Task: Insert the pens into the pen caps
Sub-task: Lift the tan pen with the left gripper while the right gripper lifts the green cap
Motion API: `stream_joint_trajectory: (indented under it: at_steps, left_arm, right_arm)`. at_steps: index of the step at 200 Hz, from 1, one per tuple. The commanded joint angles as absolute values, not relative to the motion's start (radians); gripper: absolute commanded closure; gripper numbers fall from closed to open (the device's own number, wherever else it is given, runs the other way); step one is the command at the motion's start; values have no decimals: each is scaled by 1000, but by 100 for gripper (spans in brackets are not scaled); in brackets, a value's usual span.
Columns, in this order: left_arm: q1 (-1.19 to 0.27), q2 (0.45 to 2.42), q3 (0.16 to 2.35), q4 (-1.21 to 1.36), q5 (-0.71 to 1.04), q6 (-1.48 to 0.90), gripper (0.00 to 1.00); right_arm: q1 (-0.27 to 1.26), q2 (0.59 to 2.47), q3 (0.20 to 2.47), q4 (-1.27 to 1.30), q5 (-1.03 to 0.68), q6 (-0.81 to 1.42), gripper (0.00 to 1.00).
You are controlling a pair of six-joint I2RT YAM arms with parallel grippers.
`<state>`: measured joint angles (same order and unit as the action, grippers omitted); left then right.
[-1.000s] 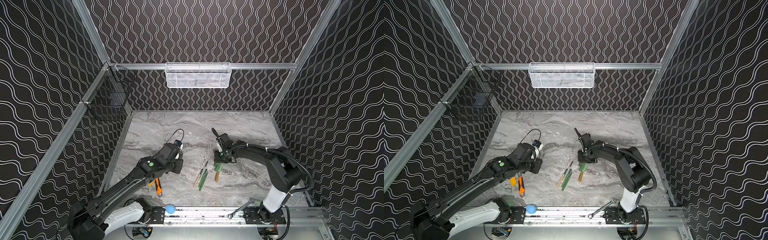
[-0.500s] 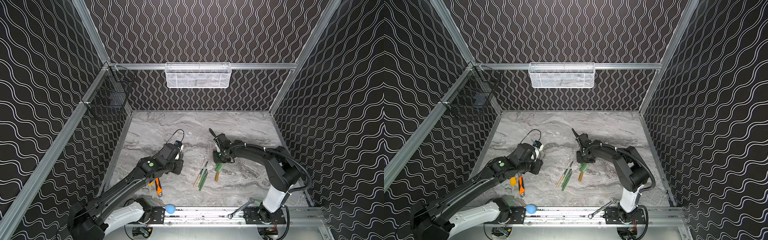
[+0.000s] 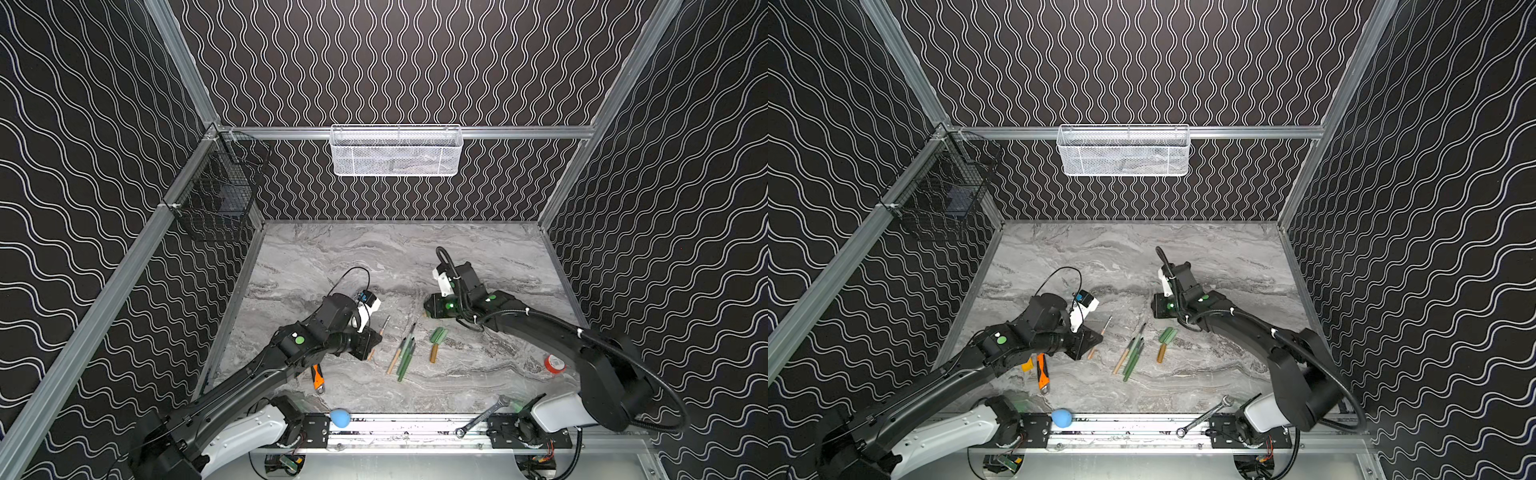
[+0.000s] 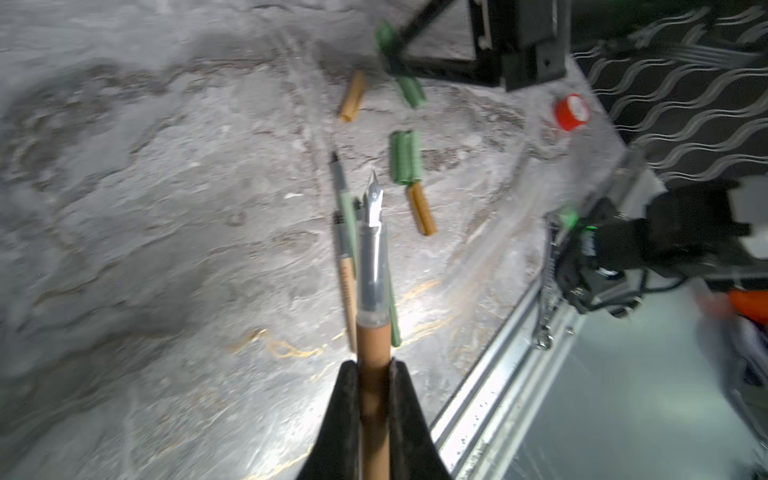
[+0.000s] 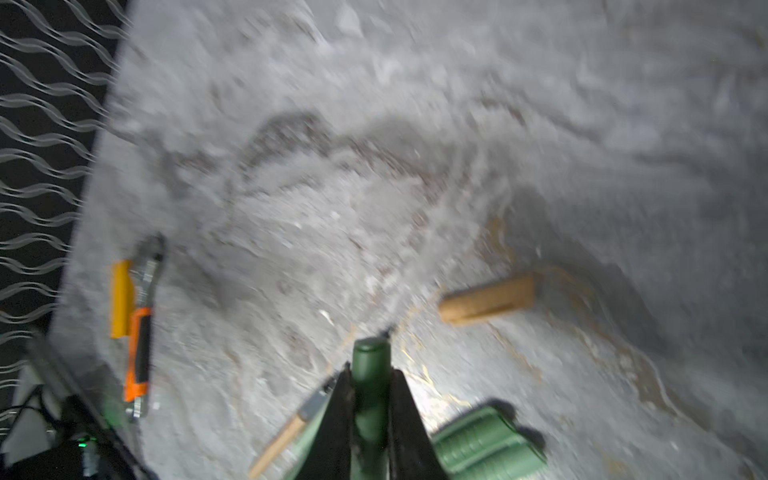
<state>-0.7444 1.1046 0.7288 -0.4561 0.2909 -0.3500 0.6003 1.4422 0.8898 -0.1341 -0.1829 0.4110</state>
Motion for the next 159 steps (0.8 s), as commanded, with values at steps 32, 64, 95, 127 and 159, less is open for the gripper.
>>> stream_joint_trajectory:
  at_steps: [32,64,95,127,159]
  left_arm:
    - [-760,1041,638,-177,425,-398,100]
    - [-759,978,583,-126,389,-411,100]
    - [-759,943,560,-126,356,-412,100]
    - [-755,904,556,-140,317,-408,100]
    - [-738,885,549,-122,329,-407,100]
  right_arm:
    - [631,1388,815,400,-239,544,88]
    - [698,1408,850,479,-164,570,89]
    - [722,1404,805,645,-173,618,91]
    - [744,1382,773,721,-188,606,93]
    - [767,1376,724,859,-251,611,93]
